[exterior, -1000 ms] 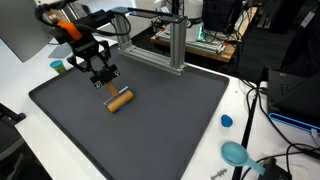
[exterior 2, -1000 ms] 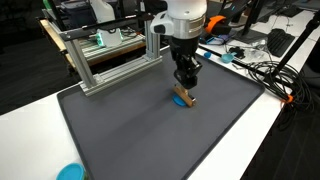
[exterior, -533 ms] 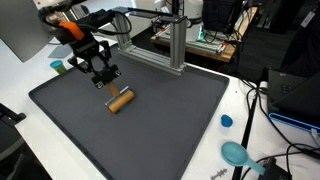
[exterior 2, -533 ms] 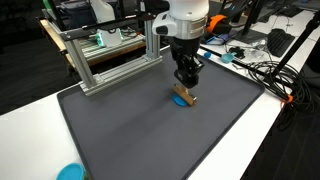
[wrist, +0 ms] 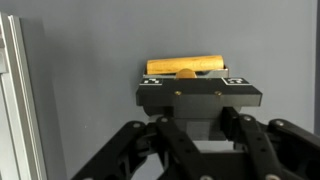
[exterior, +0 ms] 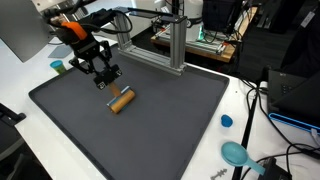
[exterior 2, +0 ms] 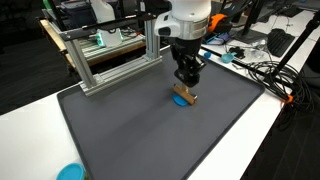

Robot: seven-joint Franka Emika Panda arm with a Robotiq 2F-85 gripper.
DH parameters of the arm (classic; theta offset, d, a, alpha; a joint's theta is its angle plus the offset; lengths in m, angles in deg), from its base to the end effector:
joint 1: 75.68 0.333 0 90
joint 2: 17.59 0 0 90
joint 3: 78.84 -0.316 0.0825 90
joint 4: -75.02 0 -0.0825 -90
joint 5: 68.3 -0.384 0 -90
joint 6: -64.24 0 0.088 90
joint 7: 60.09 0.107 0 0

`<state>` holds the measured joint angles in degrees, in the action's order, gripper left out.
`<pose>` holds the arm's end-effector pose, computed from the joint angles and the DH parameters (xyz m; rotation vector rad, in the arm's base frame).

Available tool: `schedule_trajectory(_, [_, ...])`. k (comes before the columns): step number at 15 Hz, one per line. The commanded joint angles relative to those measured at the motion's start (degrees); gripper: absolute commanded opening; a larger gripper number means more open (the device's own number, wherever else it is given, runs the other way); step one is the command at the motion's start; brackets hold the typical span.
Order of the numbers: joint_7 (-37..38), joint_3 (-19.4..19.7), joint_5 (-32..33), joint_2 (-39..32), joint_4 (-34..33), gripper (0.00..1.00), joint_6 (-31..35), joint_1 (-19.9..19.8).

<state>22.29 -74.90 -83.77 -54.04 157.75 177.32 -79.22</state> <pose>0.7039 -0.0666 0.3094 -2.0260 2.2519 0.3109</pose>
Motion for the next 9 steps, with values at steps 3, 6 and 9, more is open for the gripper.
schedule_trajectory(3, [-5.5, -1.0, 0.4, -2.3, 0.0, 0.22, -5.9, 0.5])
schedule_trajectory(6, [-8.3, -1.1, 0.6, -1.8, -0.5, 0.22, -7.1, 0.7])
schedule_trajectory(9, [-5.3, 0.6, 1.4, 4.7, 2.7, 0.22, -2.0, 2.6])
